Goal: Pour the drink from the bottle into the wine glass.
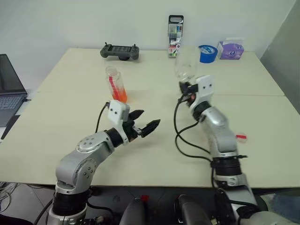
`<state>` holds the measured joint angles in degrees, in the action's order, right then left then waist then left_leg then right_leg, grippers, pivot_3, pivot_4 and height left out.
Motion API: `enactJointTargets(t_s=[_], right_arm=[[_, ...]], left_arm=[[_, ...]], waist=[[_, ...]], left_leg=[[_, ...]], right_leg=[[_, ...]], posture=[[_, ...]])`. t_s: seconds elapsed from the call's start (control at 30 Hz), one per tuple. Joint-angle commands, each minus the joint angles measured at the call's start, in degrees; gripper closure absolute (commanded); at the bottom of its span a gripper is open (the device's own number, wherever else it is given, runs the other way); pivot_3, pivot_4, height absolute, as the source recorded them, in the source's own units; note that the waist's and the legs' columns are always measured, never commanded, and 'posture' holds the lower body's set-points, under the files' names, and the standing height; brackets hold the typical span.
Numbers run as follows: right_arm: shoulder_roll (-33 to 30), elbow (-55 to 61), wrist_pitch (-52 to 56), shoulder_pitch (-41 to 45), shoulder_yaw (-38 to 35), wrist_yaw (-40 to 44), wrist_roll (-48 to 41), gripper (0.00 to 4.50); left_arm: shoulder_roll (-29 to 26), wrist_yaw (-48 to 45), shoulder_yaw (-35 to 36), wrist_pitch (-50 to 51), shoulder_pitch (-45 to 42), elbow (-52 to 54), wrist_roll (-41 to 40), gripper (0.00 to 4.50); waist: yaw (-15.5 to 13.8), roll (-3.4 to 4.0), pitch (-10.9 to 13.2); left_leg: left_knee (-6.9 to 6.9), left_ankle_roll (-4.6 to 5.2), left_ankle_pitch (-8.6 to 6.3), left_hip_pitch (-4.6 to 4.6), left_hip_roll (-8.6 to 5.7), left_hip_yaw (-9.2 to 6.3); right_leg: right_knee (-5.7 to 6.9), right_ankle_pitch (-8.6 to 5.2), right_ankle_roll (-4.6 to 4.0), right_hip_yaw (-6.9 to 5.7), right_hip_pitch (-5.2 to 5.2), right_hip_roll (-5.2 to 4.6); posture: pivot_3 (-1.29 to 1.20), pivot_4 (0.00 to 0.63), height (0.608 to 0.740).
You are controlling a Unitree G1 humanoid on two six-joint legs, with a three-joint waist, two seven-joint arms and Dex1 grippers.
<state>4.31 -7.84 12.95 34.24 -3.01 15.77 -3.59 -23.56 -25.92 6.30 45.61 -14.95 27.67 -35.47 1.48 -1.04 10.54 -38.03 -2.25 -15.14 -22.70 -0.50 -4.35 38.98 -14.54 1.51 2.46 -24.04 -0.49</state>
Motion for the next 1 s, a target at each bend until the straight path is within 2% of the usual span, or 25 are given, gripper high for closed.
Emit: enactJointTargets(t_s=[0.03, 0.17, 0.37, 0.7, 0.73, 1.0], right_arm=[[2.4, -4.4, -8.3, 0.0, 2.2, -0.7, -0.5, 4.32], [4.1, -10.6, -13.3, -1.0, 4.5, -1.8, 0.6, 4.32], [3.4, -15.9, -19.7, -3.5, 9.4, -3.7, 5.6, 4.32], [2.0, -18.8, -20.8, -4.6, 10.5, -3.2, 7.0, 4.32], [1.9, -18.6, -20.6, -4.7, 10.5, -3.2, 6.9, 3.58], [0.2, -10.4, -15.8, -7.2, 11.0, -2.3, 6.1, 0.89]], left_arm=[[-1.0, 1.0, 3.1, -0.1, -0.8, 4.2, -2.2, 0.0], [-2.0, 2.1, 3.7, 0.7, -0.3, 5.4, -2.4, 0.0], [-1.6, 4.1, 3.3, 1.2, 0.5, 6.7, -2.9, 0.0], [-2.5, 4.8, 3.1, 1.1, -0.5, 4.9, -2.2, 0.0], [-2.5, 4.8, 3.1, 1.0, -0.7, 4.7, -2.2, 0.0], [-2.0, 4.3, 2.1, -1.3, 0.0, 2.8, -0.5, 0.0]], waist=[[0.0, 0.0, 0.0], [0.1, 0.0, 0.0], [0.4, 0.0, 0.0], [0.4, -0.06, 0.0], [0.4, -0.05, -0.1], [0.4, -0.05, 0.0]], left_leg=[[-0.01, 0.0, 0.0, 0.0, -0.02, 0.05], [0.01, 0.0, 0.0, -0.01, -0.02, 0.07], [0.07, 0.0, -0.01, 0.07, 0.1, 0.05], [0.08, 0.0, -0.01, 0.14, 0.13, 0.03], [0.08, 0.0, -0.01, 0.16, 0.13, 0.03], [0.08, 0.0, -0.01, 0.13, 0.13, 0.02]], right_leg=[[-0.02, 0.0, 0.0, 0.03, 0.0, 0.0], [-0.04, 0.0, 0.0, 0.05, -0.02, -0.01], [0.0, 0.0, 0.0, 0.04, -0.02, 0.01], [0.01, 0.0, 0.0, 0.02, 0.04, 0.06], [0.0, 0.0, 0.0, 0.03, 0.05, 0.07], [0.0, 0.0, 0.0, 0.03, 0.03, 0.09]], posture=[[0.0, 0.15, 0.74], [0.0, 0.15, 0.74], [0.0, 0.15, 0.74], [0.0, 0.15, 0.74], [0.0, 0.15, 0.74], [0.0, 0.15, 0.74]])
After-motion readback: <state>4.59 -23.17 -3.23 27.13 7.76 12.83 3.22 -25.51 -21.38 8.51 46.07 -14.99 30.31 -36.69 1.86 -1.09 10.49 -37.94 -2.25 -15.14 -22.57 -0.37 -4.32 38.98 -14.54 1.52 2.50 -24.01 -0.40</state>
